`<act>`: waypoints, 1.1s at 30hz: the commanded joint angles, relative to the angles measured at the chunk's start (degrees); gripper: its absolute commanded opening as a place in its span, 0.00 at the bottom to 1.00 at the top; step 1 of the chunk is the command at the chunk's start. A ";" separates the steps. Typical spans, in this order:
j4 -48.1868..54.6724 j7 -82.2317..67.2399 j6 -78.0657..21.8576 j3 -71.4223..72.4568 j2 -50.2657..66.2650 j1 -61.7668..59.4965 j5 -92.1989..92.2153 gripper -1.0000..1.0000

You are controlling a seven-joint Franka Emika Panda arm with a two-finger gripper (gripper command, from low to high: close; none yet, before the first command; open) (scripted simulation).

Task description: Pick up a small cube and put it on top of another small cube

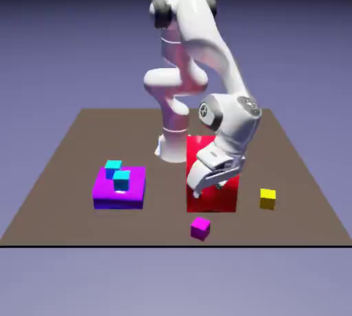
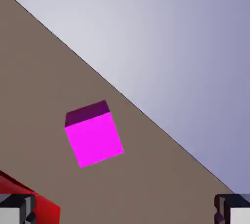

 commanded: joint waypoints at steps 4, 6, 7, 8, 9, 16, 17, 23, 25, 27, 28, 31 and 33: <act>6.80 -1.54 -8.77 2.34 8.31 0.24 -4.33 0.50; 10.20 -2.32 -13.16 3.51 12.46 0.36 -6.49 0.50; 11.90 -2.70 -15.35 4.10 14.54 0.42 -7.57 0.50; 13.60 -3.09 -17.54 4.68 16.61 0.48 -8.65 0.50; 15.30 -3.47 -19.73 5.27 18.69 0.54 -9.73 0.50; 14.09 -1.86 -17.02 4.38 25.73 -1.15 -15.03 0.50; 14.09 -1.85 -17.01 4.38 25.73 -1.15 -15.04 0.00; 18.53 -1.14 -26.82 10.88 22.58 4.99 -11.26 0.00; 18.36 1.77 -29.33 15.03 22.31 9.05 -10.66 0.00; 18.19 4.68 -31.84 19.19 22.05 13.10 -10.06 0.00; 18.10 6.14 -33.09 21.26 21.91 15.13 -9.75 0.00; 18.00 7.77 -34.50 23.59 21.76 17.41 -9.41 0.00; 13.85 9.04 -30.01 22.49 22.68 16.03 -11.14 0.00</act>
